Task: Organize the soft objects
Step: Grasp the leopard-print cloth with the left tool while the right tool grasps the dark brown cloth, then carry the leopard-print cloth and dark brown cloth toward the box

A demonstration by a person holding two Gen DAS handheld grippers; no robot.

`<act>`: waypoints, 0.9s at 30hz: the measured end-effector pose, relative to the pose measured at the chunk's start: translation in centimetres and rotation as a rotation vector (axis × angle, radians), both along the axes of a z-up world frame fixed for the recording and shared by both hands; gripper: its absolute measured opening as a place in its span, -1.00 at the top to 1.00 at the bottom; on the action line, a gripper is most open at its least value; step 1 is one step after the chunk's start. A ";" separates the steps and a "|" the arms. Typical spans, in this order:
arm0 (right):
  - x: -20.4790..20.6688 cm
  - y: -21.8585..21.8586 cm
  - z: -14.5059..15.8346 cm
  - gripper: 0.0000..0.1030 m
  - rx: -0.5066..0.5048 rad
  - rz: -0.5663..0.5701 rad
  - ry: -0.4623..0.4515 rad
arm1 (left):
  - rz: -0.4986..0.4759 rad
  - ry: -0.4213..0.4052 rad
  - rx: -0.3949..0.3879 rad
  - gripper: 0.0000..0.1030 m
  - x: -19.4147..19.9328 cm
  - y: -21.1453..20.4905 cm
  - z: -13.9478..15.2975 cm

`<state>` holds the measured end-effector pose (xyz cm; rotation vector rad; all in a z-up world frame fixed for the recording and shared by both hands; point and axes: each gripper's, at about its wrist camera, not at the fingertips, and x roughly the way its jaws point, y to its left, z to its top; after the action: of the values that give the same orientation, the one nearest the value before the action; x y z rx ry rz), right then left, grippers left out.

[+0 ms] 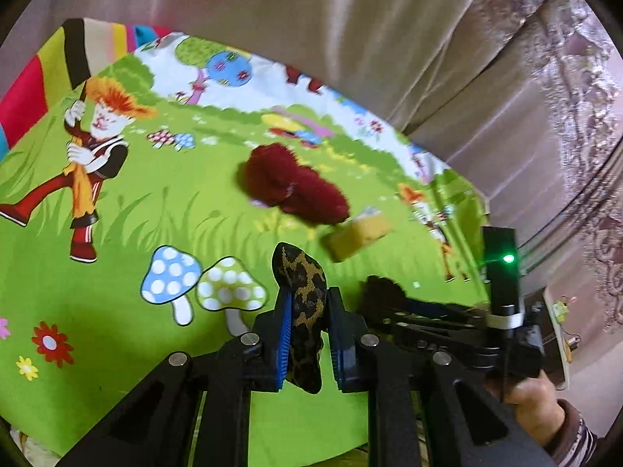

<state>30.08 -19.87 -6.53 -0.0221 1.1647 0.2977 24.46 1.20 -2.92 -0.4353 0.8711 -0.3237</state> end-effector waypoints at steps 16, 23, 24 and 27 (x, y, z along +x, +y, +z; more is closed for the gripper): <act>-4.5 -2.6 4.1 0.47 0.022 0.000 -0.119 | -0.044 -0.059 -0.053 0.65 -2.8 -1.7 2.4; -7.8 -4.6 6.2 0.47 0.033 -0.036 -0.160 | -0.083 -0.068 -0.085 0.65 -4.3 -3.2 3.6; -8.4 -4.9 6.5 0.47 0.030 -0.039 -0.169 | -0.088 -0.069 -0.087 0.65 -4.5 -3.5 3.8; -10.1 -6.0 7.3 0.47 0.020 -0.053 -0.190 | -0.120 -0.072 -0.096 0.65 -5.1 -4.9 4.4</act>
<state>19.98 -25.83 0.72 -0.0020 0.9726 0.2544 19.33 -3.65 1.47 -0.4586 0.8155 -0.4907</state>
